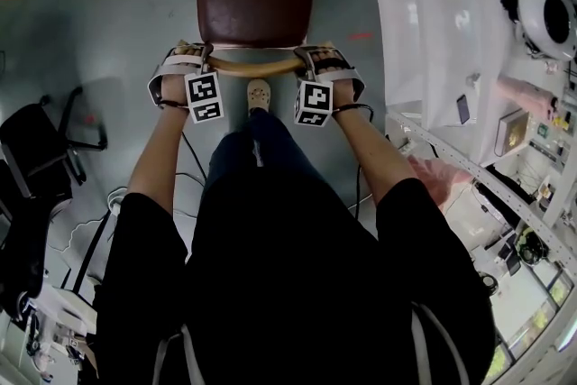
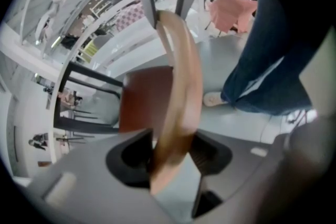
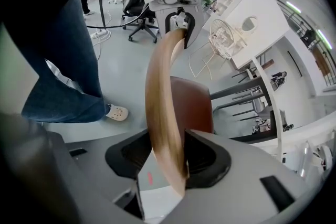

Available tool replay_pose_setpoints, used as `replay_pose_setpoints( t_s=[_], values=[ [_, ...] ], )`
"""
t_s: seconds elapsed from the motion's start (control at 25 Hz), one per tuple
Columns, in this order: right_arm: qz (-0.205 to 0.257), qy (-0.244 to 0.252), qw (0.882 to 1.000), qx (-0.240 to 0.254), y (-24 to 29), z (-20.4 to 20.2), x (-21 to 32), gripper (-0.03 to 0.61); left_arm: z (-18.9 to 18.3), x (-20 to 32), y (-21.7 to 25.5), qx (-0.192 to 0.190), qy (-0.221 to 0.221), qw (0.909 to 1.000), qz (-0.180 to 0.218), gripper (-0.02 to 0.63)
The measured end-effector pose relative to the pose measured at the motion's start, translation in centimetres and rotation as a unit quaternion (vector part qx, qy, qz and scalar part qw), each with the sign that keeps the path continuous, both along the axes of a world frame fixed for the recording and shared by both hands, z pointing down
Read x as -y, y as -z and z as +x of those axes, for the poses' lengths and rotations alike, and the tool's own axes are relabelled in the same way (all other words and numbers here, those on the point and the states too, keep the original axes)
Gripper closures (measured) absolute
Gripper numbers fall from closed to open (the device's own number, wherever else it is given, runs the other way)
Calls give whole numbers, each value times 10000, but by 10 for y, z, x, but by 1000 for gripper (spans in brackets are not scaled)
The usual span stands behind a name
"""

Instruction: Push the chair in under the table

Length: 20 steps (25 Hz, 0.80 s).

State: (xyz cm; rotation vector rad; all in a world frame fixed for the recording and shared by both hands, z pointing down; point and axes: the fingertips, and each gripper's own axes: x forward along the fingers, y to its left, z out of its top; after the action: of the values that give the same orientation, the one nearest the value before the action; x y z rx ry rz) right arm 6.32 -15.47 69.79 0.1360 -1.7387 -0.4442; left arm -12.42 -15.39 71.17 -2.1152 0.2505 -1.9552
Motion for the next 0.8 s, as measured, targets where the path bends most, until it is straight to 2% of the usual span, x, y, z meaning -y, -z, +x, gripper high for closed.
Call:
replay_pose_setpoints(
  t_s=[0.8],
  values=[
    [92, -149, 9997, -190, 1, -4, 87, 380, -6, 87, -1, 134, 73, 9999, 7, 405]
  ],
)
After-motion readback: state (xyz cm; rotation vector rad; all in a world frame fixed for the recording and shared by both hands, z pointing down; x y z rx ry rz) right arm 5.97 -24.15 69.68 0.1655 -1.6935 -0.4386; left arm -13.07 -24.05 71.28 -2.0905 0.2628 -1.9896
